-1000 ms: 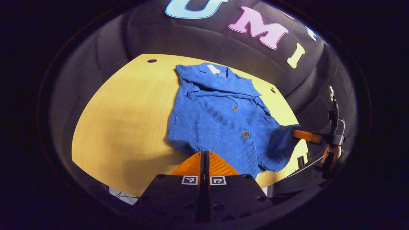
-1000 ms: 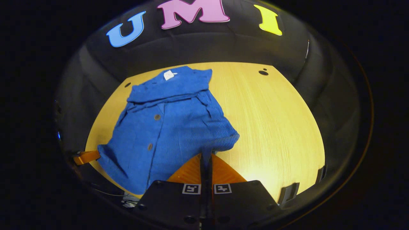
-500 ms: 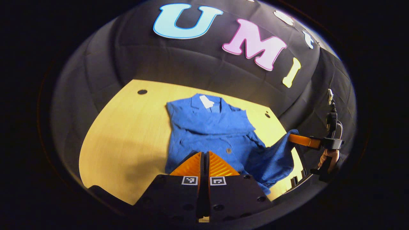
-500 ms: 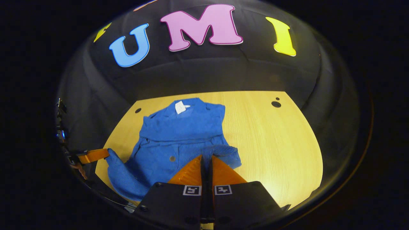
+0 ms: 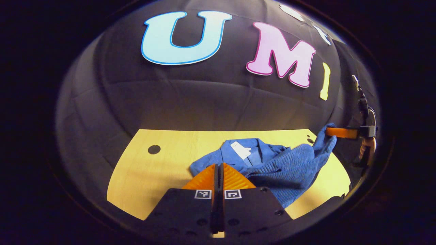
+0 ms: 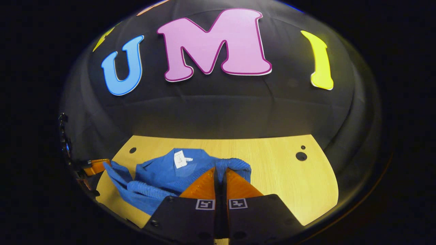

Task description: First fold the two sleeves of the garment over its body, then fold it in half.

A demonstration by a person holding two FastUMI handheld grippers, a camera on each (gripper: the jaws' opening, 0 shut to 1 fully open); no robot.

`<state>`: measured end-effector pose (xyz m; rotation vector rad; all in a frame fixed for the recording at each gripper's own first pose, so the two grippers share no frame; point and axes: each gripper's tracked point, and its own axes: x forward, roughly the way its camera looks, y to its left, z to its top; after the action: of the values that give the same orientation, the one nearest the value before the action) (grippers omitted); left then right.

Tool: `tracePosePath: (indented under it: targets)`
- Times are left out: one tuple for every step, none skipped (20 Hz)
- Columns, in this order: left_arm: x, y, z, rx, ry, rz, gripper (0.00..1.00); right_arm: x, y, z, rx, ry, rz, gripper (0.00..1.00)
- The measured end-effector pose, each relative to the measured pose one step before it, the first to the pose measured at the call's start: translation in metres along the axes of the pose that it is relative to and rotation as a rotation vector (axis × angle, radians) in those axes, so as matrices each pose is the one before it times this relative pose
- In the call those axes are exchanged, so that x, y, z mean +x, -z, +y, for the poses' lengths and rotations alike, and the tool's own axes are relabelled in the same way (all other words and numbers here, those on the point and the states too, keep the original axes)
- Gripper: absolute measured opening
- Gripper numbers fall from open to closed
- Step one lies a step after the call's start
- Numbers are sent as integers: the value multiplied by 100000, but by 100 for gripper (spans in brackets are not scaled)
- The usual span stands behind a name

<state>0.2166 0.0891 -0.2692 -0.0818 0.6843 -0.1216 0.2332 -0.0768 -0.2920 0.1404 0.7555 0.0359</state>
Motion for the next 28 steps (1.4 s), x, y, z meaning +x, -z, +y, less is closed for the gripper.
tracePosePath:
  targets:
    - [2008,-881,300,1245,-554,-3007,0,1723,-204,-217,-259,982,-814,0]
    - [1915,-664,438,1012,-704,-4615,0,1593,161,-124,135,914,-79,0]
    - [1587,-566,223,1142,454,-3090,0,1819,-22,-288,-383,1332,-705,0]
    - [1659,206,106,2023,179,-690,0,1521,27,-204,-142,965,-718,0]
    - [1475,233,233,2369,-234,-253,0,1367,213,-93,-345,600,-558,0]
    - [1514,150,98,2031,30,-688,0,1313,243,-258,-839,1303,-646,0]
    - [1244,317,54,1146,-373,-261,0,1221,470,-244,-1214,1383,-200,0]
    - [1211,459,79,801,-675,639,0,986,581,-133,-977,1000,515,1]
    - [1076,401,389,653,-1567,65,0,934,697,-66,-1093,486,307,1]
    - [718,279,509,264,-1971,-951,0,786,516,-266,-1823,1533,-130,4]
    - [468,101,105,-492,-927,-642,6,730,460,-728,-2499,3627,-5,6]
    - [795,648,-43,-610,288,601,26,411,22,-240,-836,275,-548,27]
    - [90,520,-143,-149,-627,1431,46,35,182,52,25,215,469,47]
    - [-244,477,143,-751,-1510,1893,65,-73,120,-91,-379,-41,174,50]
    - [-766,596,-195,-1513,-808,3071,85,-601,167,-69,-1322,107,1005,74]
    - [-962,112,-269,-2504,-314,1330,85,-744,-429,-275,-830,910,-1036,98]
    - [-834,-427,-280,-2923,299,-1347,86,-794,-610,-74,-257,408,-2423,99]
    - [-1184,-872,-409,-2600,759,-2083,87,-948,-787,59,30,-85,-2747,100]
    - [-1180,-1028,-307,-797,358,-2740,87,-1244,-728,73,-298,311,-2540,100]
    - [-1154,-1238,-178,-17,-695,-3176,87,-1231,-828,-129,-414,379,-2445,100]
    - [-1247,-1219,-395,219,311,-2379,87,-1303,-840,167,-420,158,-2706,100]
    - [-1332,-990,-666,-251,1600,-2411,87,-1221,-727,224,-145,-306,-2476,100]
    - [-1236,-1124,-785,-947,2491,-2200,87,-1230,-692,279,-679,-228,-2015,100]
    - [-1167,-906,-808,-615,2149,-1725,87,-1291,-733,231,-836,-25,-2205,100]
    - [-1219,-896,-515,-118,861,-1605,87,-1203,-770,213,-570,-176,-2179,98]
    - [-1147,-789,-439,35,-1,-1679,87,-1283,-828,335,-87,-413,-1953,100]
    - [-1397,-896,-485,-301,-54,-2106,87,-1501,-778,366,412,-464,-1865,100]
    - [-1524,-952,-523,-786,283,-2998,87,-1546,-1015,330,467,-713,-2223,100]
